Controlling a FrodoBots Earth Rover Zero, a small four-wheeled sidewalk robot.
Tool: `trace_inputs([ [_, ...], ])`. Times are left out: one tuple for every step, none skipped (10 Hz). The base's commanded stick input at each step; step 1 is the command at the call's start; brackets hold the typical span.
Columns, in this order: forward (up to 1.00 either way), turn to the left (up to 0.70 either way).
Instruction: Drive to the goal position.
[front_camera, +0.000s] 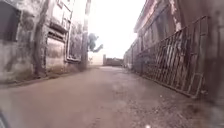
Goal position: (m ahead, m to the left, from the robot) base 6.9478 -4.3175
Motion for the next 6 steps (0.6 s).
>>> trace_inputs([
  [0.70, 0.00],
  [0.70, 0.00],
  [0.70, 0.00],
  [0.70, 0.00],
  [0.70, 0.00],
  [0.70, 0.00],
])
